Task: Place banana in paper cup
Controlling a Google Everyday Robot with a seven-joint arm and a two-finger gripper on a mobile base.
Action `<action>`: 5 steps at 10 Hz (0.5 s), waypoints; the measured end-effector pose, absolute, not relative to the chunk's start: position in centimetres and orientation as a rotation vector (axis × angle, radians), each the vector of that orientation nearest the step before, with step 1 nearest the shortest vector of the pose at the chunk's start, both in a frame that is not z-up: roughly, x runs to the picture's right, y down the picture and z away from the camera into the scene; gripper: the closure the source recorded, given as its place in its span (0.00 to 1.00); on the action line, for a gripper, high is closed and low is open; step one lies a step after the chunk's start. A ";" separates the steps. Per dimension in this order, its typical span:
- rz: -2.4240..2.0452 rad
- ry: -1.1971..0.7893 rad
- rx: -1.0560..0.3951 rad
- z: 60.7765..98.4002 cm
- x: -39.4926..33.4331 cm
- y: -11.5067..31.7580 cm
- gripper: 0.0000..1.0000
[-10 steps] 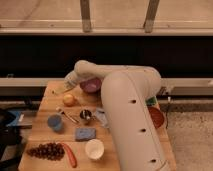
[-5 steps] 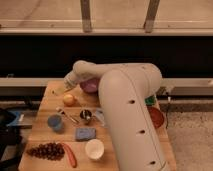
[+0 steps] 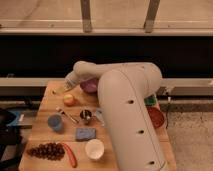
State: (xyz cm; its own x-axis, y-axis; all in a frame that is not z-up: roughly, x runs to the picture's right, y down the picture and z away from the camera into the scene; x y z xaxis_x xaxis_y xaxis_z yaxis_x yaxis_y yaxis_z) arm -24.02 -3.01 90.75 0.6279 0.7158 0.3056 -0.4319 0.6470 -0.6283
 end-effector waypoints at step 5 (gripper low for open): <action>0.734 -0.598 -0.514 93.8 -24.6 -3.1 0.20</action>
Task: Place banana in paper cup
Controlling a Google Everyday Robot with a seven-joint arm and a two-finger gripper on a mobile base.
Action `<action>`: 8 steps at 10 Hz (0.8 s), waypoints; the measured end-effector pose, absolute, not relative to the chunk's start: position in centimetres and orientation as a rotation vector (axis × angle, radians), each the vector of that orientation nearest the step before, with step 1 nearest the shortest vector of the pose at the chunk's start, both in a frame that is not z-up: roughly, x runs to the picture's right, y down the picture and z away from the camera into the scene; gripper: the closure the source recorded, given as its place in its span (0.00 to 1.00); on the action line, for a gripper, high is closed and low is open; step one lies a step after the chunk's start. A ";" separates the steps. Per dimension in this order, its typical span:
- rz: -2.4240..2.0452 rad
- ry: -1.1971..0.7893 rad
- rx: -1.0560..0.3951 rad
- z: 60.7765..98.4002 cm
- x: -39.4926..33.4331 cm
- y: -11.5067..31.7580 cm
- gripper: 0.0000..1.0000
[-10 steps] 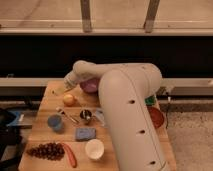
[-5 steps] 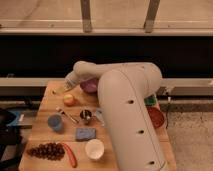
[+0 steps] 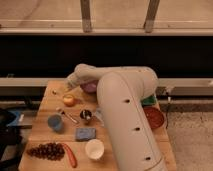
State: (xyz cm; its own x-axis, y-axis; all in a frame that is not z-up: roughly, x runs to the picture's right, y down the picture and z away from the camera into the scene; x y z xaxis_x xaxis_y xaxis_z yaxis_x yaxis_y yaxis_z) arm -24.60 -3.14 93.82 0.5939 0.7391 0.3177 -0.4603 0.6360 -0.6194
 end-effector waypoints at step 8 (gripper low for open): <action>0.696 -0.584 -0.568 97.6 -27.8 -2.9 0.20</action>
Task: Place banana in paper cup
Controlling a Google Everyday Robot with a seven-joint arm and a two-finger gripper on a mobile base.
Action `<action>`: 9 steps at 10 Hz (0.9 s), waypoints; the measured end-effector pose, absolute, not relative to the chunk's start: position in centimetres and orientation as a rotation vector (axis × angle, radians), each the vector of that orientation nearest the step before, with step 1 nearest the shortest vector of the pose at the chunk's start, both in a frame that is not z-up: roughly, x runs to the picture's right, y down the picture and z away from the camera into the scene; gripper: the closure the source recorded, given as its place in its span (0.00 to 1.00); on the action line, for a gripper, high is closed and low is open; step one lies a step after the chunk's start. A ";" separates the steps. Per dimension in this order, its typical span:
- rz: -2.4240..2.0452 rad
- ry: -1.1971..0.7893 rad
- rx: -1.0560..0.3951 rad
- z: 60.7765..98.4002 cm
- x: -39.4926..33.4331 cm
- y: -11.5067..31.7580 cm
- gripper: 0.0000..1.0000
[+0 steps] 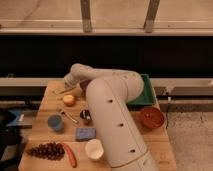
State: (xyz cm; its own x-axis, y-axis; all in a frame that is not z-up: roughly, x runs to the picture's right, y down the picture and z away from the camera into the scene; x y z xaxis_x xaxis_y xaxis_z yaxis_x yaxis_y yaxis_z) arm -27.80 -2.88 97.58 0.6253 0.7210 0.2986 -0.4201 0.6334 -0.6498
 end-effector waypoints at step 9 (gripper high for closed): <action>0.658 -0.568 -0.628 98.2 -28.0 -0.7 0.74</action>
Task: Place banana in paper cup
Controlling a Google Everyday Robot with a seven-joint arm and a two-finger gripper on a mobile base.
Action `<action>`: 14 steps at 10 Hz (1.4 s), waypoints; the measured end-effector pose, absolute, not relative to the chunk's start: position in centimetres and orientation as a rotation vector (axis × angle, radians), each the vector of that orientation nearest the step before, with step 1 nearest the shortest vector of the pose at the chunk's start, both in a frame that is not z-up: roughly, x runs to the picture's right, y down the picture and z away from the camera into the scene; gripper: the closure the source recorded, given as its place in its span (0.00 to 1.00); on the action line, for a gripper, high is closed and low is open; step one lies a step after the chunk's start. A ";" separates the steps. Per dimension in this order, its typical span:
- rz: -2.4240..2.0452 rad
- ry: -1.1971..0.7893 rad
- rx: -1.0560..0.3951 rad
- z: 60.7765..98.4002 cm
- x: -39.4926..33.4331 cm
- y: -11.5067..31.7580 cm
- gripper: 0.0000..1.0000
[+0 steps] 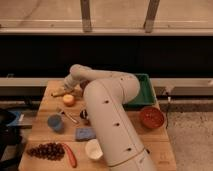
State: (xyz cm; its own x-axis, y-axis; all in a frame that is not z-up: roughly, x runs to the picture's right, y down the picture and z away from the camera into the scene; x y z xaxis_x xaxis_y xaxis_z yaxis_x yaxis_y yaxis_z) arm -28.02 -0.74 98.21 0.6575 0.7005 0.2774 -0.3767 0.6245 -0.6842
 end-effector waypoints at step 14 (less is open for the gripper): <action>0.627 -0.776 -0.617 89.4 -23.9 -6.5 1.00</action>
